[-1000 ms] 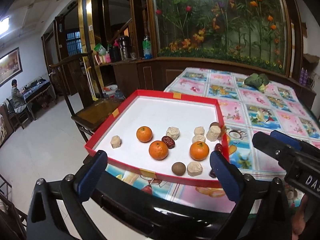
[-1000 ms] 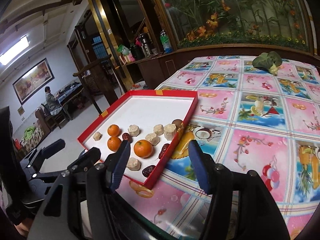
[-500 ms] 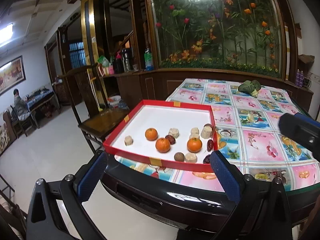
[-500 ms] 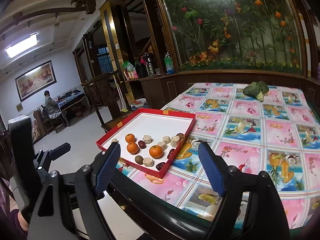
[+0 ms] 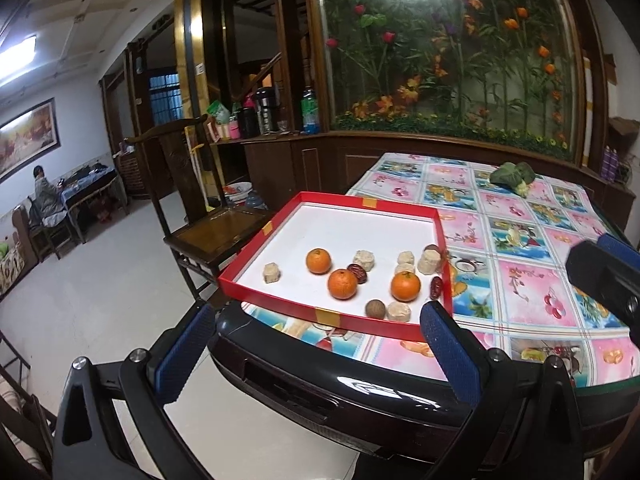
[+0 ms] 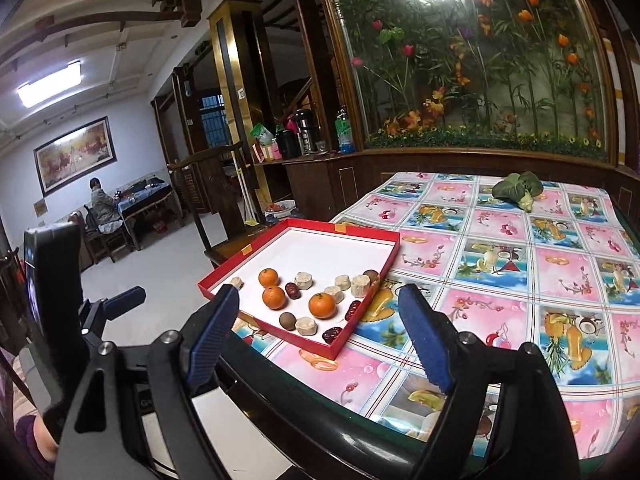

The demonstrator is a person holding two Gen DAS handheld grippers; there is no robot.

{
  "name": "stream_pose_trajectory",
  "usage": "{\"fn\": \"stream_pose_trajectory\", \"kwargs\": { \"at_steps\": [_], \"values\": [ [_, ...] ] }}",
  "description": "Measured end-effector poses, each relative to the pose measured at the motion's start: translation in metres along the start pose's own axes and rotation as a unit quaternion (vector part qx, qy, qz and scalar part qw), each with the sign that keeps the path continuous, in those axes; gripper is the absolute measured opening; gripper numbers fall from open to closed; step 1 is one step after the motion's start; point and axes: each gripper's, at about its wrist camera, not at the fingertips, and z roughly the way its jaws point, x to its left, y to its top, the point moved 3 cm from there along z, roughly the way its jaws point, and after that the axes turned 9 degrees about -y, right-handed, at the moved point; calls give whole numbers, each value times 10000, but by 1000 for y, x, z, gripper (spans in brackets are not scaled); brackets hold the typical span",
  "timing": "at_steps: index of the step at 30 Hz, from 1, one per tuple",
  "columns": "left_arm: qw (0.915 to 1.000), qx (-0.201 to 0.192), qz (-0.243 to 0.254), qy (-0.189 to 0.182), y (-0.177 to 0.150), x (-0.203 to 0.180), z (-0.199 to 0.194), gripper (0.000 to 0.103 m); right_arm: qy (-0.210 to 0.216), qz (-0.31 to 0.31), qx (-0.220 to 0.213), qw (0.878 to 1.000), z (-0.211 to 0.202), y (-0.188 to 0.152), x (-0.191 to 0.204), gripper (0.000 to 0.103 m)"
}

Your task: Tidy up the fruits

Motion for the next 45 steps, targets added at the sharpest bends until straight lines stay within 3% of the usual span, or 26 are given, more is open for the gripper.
{"fn": "stream_pose_trajectory", "kwargs": {
  "at_steps": [45],
  "values": [
    [9997, 47, -178, 156, -2, 8, 0, 102, 29, -222, 53, 9997, 3, -12, 12, 83]
  ]
}}
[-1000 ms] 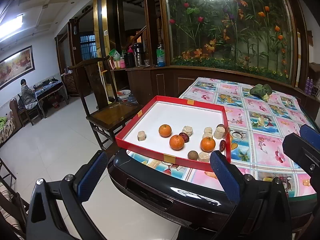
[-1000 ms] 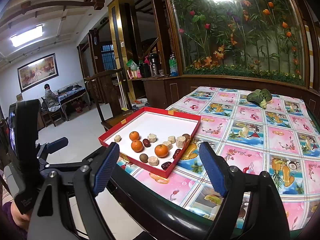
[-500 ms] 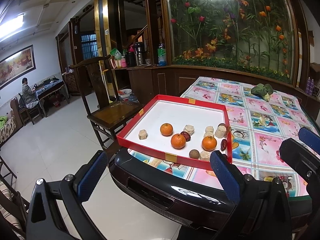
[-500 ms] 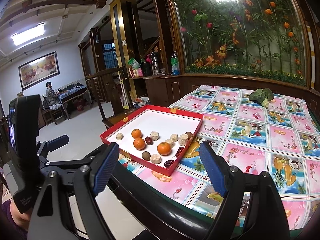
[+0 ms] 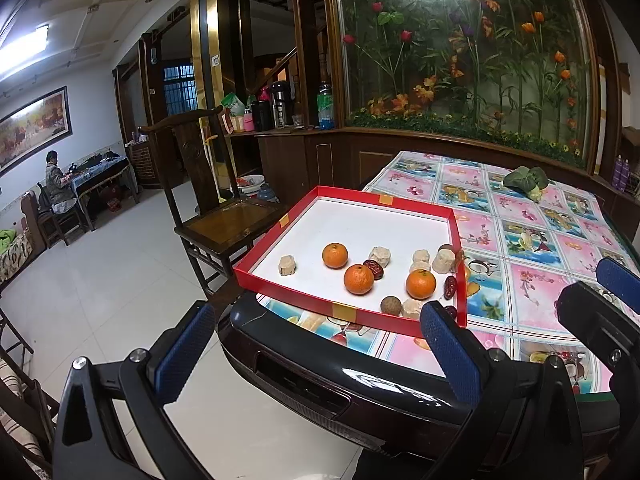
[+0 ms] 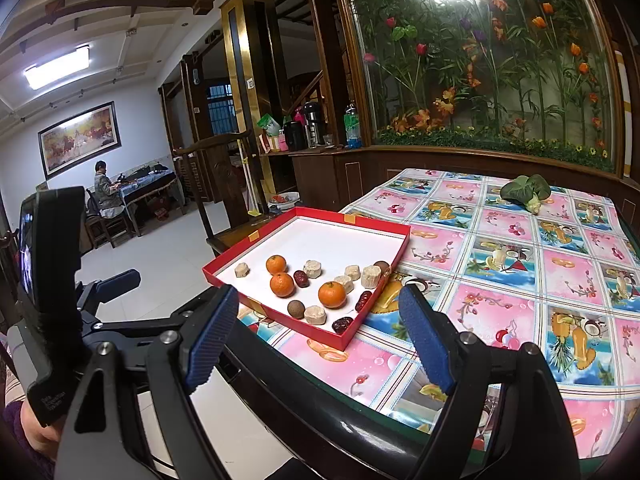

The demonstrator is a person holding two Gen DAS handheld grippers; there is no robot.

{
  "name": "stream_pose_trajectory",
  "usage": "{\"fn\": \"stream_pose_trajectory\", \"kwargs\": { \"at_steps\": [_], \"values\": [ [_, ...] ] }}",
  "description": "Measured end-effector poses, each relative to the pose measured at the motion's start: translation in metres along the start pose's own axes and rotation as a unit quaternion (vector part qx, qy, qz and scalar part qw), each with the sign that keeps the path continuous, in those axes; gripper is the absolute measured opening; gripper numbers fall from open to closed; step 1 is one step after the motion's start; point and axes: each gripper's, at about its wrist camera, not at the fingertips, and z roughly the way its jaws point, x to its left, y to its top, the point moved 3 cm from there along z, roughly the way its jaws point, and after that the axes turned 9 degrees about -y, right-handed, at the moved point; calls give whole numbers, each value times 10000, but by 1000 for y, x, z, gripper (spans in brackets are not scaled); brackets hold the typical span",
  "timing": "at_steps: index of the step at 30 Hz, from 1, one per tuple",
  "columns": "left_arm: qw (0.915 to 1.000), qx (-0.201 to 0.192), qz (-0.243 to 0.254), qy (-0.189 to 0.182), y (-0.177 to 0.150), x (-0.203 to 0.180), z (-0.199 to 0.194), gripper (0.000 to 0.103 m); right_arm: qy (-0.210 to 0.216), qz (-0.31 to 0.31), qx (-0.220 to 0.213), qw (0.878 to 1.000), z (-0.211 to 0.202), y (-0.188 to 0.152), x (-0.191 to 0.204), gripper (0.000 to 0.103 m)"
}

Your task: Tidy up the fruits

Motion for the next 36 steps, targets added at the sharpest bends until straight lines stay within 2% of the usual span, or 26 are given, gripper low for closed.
{"fn": "stream_pose_trajectory", "kwargs": {
  "at_steps": [21, 30, 36],
  "values": [
    [10000, -5, 44, -83, 3, 1, 4, 102, -8, -45, -37, 10000, 2, 0, 3, 83],
    [9999, 127, 39, -81, 10, 10, 31, 102, 222, 175, 170, 9995, 42, 9, 8, 85],
    [9996, 124, 125, -202, 19, 2, 42, 102, 190, 290, 260, 9991, 60, 17, -2, 85]
  ]
}}
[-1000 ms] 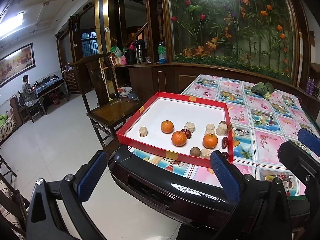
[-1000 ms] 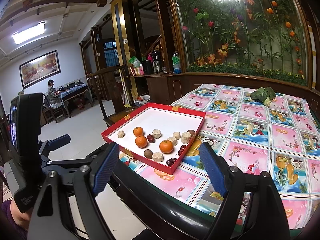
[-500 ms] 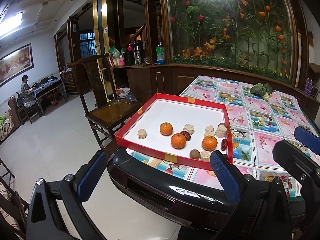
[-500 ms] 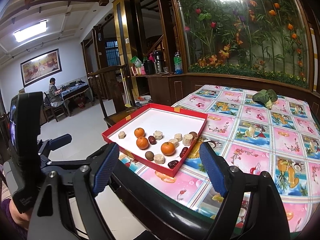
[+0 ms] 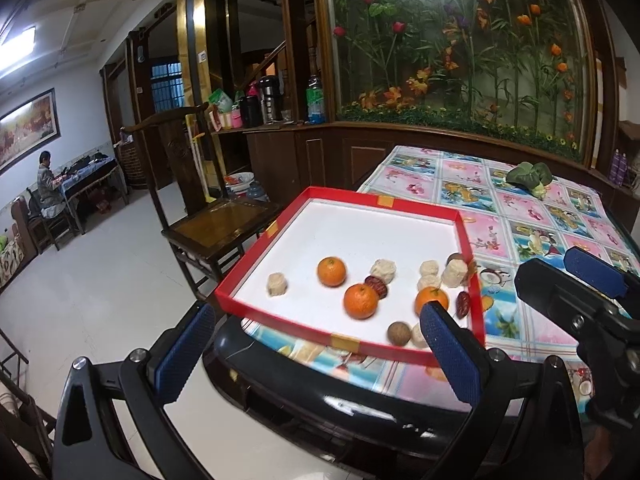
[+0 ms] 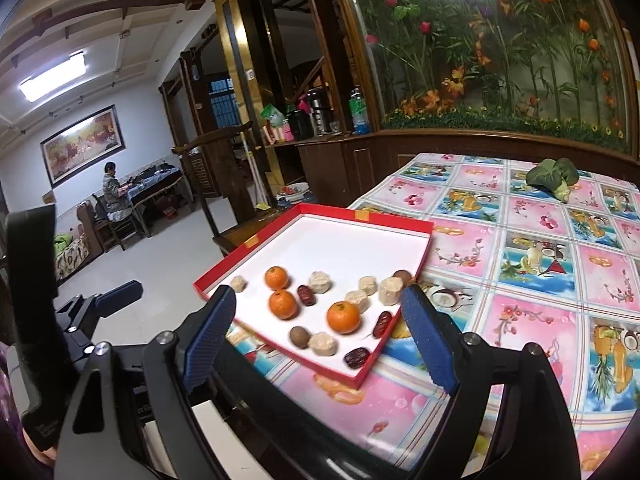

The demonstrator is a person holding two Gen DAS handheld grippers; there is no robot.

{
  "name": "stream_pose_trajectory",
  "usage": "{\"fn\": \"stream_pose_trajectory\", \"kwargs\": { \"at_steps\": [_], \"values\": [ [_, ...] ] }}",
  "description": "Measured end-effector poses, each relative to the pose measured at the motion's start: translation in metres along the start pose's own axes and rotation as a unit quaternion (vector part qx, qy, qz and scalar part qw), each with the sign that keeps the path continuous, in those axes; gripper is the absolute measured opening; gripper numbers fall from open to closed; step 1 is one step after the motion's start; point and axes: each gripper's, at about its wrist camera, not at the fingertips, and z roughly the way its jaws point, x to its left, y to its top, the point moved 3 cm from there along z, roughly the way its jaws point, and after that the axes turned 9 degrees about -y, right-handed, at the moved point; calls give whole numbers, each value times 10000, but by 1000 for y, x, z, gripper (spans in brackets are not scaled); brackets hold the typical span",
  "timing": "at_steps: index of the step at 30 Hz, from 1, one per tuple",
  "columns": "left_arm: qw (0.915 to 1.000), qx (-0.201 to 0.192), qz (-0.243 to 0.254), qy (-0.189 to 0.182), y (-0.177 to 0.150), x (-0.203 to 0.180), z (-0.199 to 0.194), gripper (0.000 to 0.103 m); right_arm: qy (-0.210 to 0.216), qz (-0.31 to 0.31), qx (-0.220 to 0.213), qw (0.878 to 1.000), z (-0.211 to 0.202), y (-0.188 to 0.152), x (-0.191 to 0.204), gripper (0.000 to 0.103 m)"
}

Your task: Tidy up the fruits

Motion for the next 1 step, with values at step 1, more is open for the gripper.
{"fn": "stream_pose_trajectory", "kwargs": {
  "at_steps": [1],
  "values": [
    [10000, 20, 10, -54, 2, -3, 2, 102, -30, 38, 11, 10000, 2, 1, -5, 85]
  ]
}}
